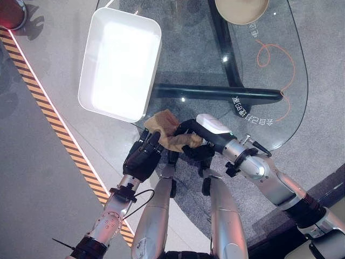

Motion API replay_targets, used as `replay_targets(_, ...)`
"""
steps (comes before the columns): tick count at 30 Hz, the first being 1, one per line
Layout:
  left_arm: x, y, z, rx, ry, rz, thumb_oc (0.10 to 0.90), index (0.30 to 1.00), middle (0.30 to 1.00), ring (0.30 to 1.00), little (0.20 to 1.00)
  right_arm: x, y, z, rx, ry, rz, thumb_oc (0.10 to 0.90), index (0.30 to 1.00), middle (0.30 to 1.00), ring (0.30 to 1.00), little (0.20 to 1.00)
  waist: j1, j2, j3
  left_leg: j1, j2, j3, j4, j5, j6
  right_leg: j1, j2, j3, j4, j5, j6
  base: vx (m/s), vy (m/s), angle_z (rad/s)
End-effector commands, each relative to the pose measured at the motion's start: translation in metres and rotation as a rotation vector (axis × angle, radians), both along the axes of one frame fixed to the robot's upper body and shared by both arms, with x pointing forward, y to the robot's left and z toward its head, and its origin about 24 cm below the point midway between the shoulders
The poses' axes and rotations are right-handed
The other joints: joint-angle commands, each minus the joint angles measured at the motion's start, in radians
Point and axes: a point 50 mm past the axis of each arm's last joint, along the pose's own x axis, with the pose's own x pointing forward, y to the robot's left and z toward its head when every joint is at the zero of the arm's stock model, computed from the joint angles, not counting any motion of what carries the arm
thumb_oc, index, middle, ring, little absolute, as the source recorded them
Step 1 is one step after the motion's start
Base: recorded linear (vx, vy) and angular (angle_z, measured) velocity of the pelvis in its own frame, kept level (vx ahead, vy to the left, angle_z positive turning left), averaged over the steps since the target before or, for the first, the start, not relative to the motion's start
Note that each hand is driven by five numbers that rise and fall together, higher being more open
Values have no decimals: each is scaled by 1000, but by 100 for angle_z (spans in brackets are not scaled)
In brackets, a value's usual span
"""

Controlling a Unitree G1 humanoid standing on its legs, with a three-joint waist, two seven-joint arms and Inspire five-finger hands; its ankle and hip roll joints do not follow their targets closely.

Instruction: Wipe the table with a cloth and put it in the basket.

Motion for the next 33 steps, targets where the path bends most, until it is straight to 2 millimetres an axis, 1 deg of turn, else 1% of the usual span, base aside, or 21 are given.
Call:
replay_targets(1,-8,-42,53,-189,-260,-168,800,900,900,900,900,-44,42,24,11,-138,318,100,300,300,300,200,-11,21,-27,-17,-45,-1,70,-45,55,45,69,37,-90,68,8,0,0,0)
replay_targets(8,-8,-42,54,-252,-233,-166,800,900,900,900,900,-45,44,26,16,-149,327,100,300,300,300,200,-6,18,-27,-17,-47,-6,70,-46,56,51,71,38,-95,65,6,0,0,0)
replay_targets(13,-7,-43,53,-168,-210,-163,800,900,900,900,900,-48,46,28,29,-145,358,100,300,300,300,200,-4,18,-27,-18,-49,-7,70,-49,59,51,70,37,-97,66,8,0,0,0)
replay_targets(16,-6,-44,53,-150,-196,-156,800,900,900,900,900,-47,46,29,34,-142,361,100,300,300,300,200,-3,18,-27,-18,-50,-7,70,-49,60,50,70,38,-97,66,9,0,0,0)
replay_targets(17,-5,-44,54,-154,-196,-150,380,540,540,540,480,-47,47,29,33,-142,360,100,300,300,300,200,-4,18,-27,-19,-50,-6,71,-49,60,49,71,38,-97,67,9,0,0,0)
replay_targets(18,-5,-44,54,-161,-197,-145,100,300,300,300,200,-47,47,29,35,-139,358,100,300,300,300,200,-4,17,-27,-19,-50,-6,71,-49,61,49,71,38,-98,67,9,0,0,0)
replay_targets(21,-5,-44,53,-150,-183,-139,100,300,300,300,200,-46,46,28,35,-138,348,100,300,300,300,200,-3,18,-27,-21,-52,-7,74,-51,61,49,70,40,-99,66,10,0,0,0)
replay_targets(30,-4,-46,46,-12,-118,-142,100,300,300,300,200,-47,45,28,37,-133,358,100,300,300,300,200,-2,21,-27,-26,-56,-12,74,-48,63,46,69,40,-99,69,12,0,0,0)
replay_targets(33,-4,-45,44,11,-108,-143,100,300,300,300,200,-46,44,28,39,-133,350,100,300,300,300,200,-3,23,-27,-28,-56,-15,76,-48,64,42,69,46,-97,70,14,0,0,0)
